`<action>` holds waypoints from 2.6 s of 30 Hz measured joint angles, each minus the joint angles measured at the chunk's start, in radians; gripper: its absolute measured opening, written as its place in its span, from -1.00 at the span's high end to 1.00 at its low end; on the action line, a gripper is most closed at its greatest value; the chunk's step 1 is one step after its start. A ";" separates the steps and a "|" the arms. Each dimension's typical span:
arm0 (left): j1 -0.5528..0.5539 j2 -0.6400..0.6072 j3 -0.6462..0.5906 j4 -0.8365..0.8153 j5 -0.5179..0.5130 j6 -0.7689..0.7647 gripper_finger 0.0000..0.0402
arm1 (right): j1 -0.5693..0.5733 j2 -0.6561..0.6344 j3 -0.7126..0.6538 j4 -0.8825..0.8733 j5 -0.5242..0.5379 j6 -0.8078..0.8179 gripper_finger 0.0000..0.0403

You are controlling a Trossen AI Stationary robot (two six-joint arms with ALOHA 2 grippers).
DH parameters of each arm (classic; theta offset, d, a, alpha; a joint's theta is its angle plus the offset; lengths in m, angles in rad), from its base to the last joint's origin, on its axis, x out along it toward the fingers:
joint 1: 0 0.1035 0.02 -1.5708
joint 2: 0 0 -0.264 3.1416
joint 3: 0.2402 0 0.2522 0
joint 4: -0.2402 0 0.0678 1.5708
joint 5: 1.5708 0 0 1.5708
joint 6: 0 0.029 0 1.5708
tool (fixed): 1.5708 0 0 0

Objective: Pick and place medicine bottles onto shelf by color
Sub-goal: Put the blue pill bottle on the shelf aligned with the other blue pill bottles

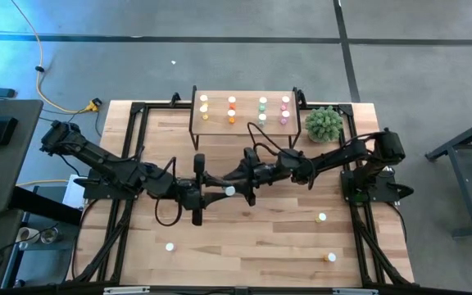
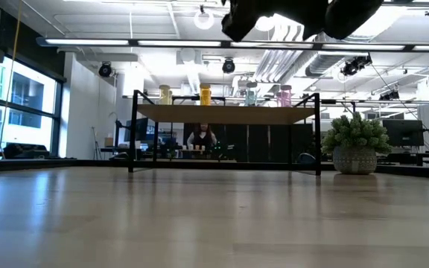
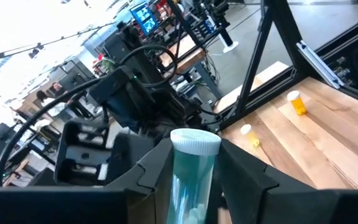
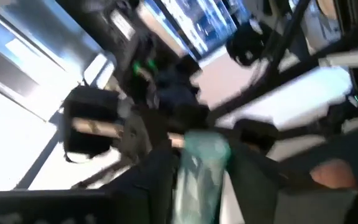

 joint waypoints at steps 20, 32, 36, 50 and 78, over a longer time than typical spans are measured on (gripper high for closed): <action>-0.001 -0.002 0.000 -0.009 -0.079 -0.075 0.47 | -0.036 0.000 0.000 -0.029 0.190 -0.330 0.01; -0.001 -0.119 0.000 -0.010 -0.109 -0.272 0.47 | -0.032 -0.001 0.000 -0.029 0.301 -0.784 0.01; -0.001 -0.181 0.000 -0.009 -0.101 -0.322 0.47 | -0.026 -0.001 0.000 -0.029 0.320 -0.912 0.01; 0.002 -0.348 0.000 -0.008 -0.107 -0.463 0.47 | -0.016 -0.002 0.001 0.047 0.321 -1.508 0.01; 0.218 -0.366 0.000 -0.007 -0.009 -0.642 0.47 | -0.082 -0.003 0.703 -0.960 0.218 -2.213 0.01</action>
